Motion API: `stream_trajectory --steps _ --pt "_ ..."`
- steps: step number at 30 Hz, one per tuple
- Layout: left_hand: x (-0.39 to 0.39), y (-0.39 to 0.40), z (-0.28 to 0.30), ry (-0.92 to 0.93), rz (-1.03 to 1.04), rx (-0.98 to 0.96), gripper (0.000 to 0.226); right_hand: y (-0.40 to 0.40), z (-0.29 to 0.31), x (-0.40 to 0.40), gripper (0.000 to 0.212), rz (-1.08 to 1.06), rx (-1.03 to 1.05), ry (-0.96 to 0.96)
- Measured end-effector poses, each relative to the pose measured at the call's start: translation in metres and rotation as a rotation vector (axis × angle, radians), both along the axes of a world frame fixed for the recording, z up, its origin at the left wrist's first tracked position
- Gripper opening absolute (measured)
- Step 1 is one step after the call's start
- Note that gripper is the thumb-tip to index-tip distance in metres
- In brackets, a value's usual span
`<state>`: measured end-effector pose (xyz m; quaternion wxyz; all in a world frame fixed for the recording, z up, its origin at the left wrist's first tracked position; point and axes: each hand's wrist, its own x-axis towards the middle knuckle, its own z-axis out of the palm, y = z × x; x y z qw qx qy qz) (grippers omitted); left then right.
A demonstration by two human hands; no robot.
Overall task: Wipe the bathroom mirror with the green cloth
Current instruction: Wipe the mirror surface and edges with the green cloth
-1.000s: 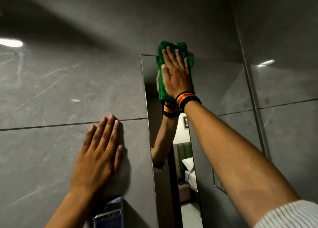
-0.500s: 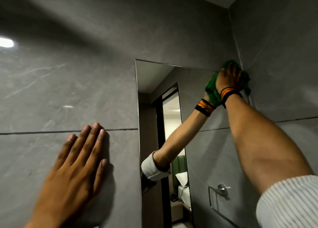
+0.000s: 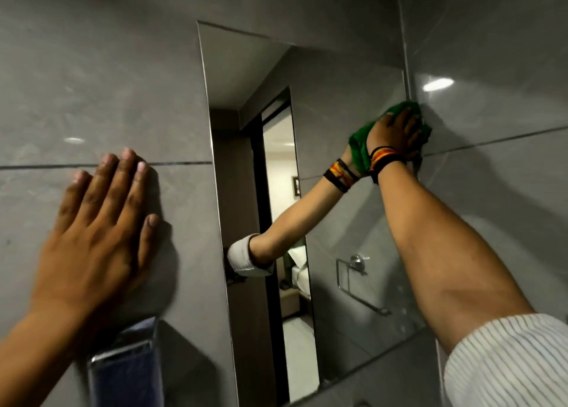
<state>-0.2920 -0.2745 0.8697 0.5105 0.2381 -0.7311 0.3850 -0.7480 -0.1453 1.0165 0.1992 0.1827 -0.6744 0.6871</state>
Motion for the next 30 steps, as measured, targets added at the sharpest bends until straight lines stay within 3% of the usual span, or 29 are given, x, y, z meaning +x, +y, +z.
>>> stream_trajectory --steps 12,17,19,24,30 --pt "0.008 0.022 0.005 -0.040 -0.111 0.059 0.067 -0.003 -0.240 0.000 0.057 0.045 0.022 -0.192" --pt "0.004 0.014 0.003 -0.014 -0.055 0.021 0.065 -0.004 -0.343 0.008 0.073 0.100 -0.004 -0.310" --pt "-0.003 0.010 0.002 0.081 0.027 -0.006 0.067 -0.004 -0.363 0.013 0.075 0.119 -0.018 -0.345" --pt "0.001 0.025 0.001 0.026 0.023 0.012 0.071 -0.003 -0.370 0.014 0.078 0.141 -0.024 -0.319" --pt "0.001 0.025 0.003 0.011 0.054 0.019 0.071 -0.009 -0.393 0.041 0.069 0.117 0.012 -0.027"
